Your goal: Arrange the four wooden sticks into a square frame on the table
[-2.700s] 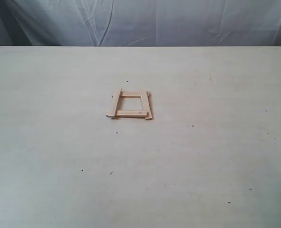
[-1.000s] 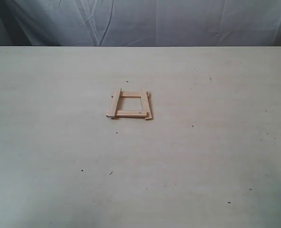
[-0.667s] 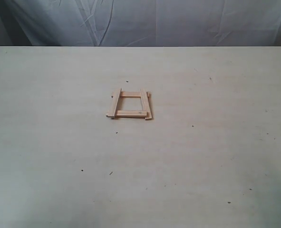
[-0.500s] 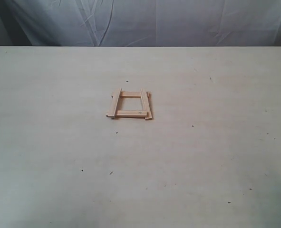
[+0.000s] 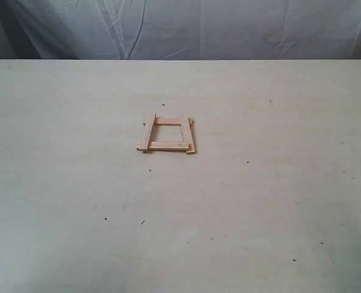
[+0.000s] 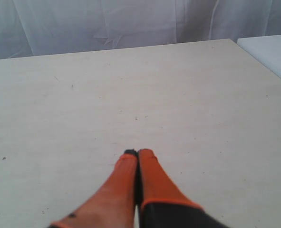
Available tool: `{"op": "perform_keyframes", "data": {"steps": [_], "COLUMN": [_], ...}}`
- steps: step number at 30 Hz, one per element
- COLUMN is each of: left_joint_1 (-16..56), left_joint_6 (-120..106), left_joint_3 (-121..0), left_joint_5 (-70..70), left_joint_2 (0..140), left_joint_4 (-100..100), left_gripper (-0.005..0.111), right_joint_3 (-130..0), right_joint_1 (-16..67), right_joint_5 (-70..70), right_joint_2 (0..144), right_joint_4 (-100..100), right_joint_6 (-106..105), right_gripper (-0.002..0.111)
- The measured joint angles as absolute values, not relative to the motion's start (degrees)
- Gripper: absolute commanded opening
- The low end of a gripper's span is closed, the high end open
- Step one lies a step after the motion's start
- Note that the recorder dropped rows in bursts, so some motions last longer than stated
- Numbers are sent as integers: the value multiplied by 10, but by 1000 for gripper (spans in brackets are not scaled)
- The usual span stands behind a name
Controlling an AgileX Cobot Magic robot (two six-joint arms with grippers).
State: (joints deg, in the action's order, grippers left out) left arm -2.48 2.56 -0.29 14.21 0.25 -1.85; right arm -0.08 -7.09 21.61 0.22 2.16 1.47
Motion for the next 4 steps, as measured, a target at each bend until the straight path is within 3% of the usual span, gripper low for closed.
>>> {"op": "perform_keyframes", "data": {"steps": [4], "left_joint_1": [-25], "left_joint_6": [26], "left_joint_3": [-3], "left_joint_5": [142], "left_joint_2": [3], "left_joint_4": [-19], "left_gripper": [0], "right_joint_3": [-1], "right_joint_1": [-71], "right_joint_5": [216], "right_joint_2": [2], "right_joint_4": [22], "right_joint_6": [15], "right_gripper": [0]}}
